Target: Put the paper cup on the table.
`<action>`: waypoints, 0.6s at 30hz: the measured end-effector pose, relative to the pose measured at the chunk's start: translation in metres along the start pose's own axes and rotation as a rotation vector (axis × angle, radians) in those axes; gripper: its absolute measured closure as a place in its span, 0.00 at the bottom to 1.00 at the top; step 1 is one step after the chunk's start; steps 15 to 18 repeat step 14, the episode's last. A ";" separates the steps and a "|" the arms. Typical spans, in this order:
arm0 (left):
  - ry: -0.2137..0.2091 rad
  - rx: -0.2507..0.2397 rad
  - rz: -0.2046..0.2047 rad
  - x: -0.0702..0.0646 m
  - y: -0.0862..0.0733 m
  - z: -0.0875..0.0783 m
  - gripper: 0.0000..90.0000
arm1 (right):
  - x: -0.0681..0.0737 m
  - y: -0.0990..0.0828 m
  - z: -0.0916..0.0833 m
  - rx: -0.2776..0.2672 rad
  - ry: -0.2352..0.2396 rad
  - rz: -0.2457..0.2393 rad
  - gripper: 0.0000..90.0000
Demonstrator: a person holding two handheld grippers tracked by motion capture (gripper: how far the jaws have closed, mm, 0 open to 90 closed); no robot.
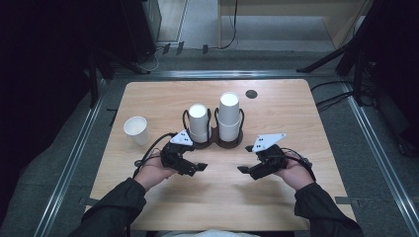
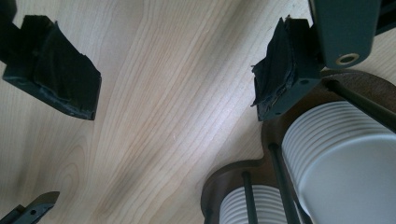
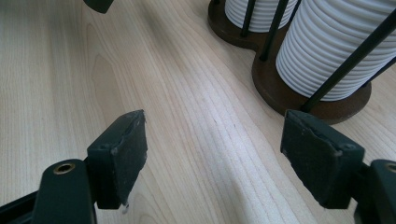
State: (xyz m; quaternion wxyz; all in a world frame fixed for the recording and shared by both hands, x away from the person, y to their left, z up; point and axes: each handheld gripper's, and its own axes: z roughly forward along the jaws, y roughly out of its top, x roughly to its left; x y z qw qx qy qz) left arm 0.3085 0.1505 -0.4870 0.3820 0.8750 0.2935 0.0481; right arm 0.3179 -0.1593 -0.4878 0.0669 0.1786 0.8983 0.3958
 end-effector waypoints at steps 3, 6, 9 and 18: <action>0.003 0.002 0.003 0.000 0.000 0.000 0.17 | 0.000 0.000 0.000 0.000 0.001 0.000 0.25; 0.003 0.001 0.001 0.001 -0.001 0.000 0.17 | 0.000 0.000 0.000 -0.002 0.000 0.000 0.25; 0.003 -0.002 0.000 0.001 -0.001 0.000 0.17 | -0.001 0.000 -0.001 -0.002 0.000 -0.002 0.25; 0.008 0.015 -0.010 0.003 -0.002 0.003 0.17 | -0.001 -0.001 0.000 0.003 0.001 0.002 0.25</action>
